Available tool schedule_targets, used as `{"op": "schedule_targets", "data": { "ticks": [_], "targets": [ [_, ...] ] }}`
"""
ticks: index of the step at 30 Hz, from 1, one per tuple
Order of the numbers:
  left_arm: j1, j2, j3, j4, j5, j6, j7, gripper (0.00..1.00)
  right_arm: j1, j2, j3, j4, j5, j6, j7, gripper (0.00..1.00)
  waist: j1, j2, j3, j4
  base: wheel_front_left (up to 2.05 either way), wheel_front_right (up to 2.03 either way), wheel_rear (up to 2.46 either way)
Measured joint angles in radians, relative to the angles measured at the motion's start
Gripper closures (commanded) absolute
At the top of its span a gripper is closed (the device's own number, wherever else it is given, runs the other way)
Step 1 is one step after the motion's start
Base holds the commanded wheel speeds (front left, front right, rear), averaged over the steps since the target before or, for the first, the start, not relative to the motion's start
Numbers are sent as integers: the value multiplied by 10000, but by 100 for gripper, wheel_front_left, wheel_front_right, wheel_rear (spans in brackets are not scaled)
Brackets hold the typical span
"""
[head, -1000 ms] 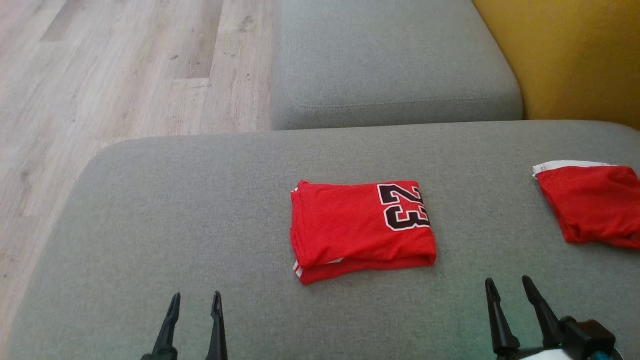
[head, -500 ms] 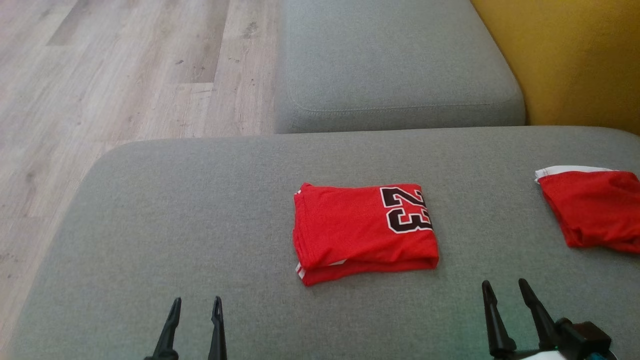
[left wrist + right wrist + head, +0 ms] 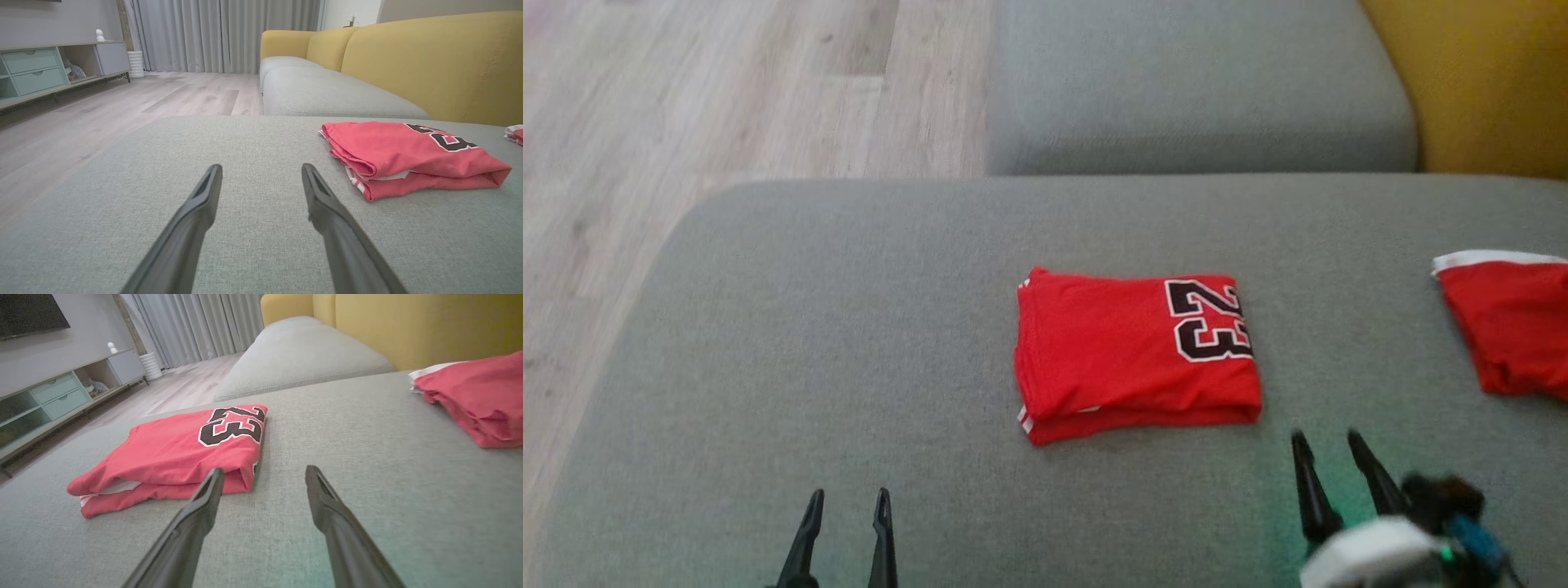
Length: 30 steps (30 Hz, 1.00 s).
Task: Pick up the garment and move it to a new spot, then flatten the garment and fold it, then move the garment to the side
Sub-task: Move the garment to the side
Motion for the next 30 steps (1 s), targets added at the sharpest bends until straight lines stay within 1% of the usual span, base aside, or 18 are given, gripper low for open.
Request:
{"op": "schedule_targets", "data": {
  "ticks": [3,7,10,11,14,15,16,17,18,19,20,21,26,28,30],
  "targets": [
    [-56,0,-140,-71,-36,2,0,0,-1366,-75,318,1170,353,0,100,0,0,0,335,116,0,0,0],
    [-374,-2,-389,-88,-311,58,0,0,-3439,-318,284,2422,756,0,715,0,2,0,772,369,0,0,0],
    [-649,-4,-539,-176,-384,102,0,0,-4614,-464,224,3352,688,0,1103,0,2,0,1108,608,0,0,0],
    [-822,-8,-625,-224,-384,146,0,0,-5172,-537,61,4015,460,0,1141,0,2,0,1309,785,0,0,0],
    [-1041,-15,-698,-242,-403,194,0,0,-5668,-598,-245,5037,211,0,1160,0,2,0,1546,1066,0,0,0],
    [-1082,-17,-708,-253,-483,238,0,0,-5751,-591,-328,5367,140,0,1160,4,2,0,1603,1166,0,0,0],
    [-1100,-19,-713,-253,-516,261,0,0,-5817,-585,-383,5703,102,0,1160,14,1,0,1648,1260,0,0,0],
    [-1107,-21,-711,-249,-514,263,0,0,-5846,-570,-391,5983,42,0,1160,31,1,0,1689,1353,0,0,0],
    [-1119,-21,-708,-249,-514,263,0,0,-5848,-537,-382,6240,23,0,1164,63,1,0,1723,1438,0,0,0],
    [-1134,-21,-700,-245,-514,265,0,0,-5848,-477,-341,6483,23,0,1210,79,0,0,1747,1508,0,0,0],
    [-1156,-21,-698,-245,-514,267,0,0,-5848,-407,-297,6621,23,0,1152,79,0,0,1764,1559,0,0,0],
    [-1184,-21,-694,-245,-514,270,0,0,-5882,-355,-268,6696,23,0,1051,100,0,0,1775,1585,0,0,0],
    [-1197,-21,-625,-320,-426,347,0,0,-6186,-407,77,7060,-12,2,589,100,0,0,1731,1368,0,0,0],
    [-1194,-23,-600,-372,-426,343,0,0,-6262,-665,217,7120,-180,2,476,100,0,0,1705,1185,0,0,0],
    [-1173,-23,-525,-462,-357,336,0,0,-6396,-1081,259,7194,-401,2,391,100,-1,0,1706,946,0,0,0]
  ]
}}
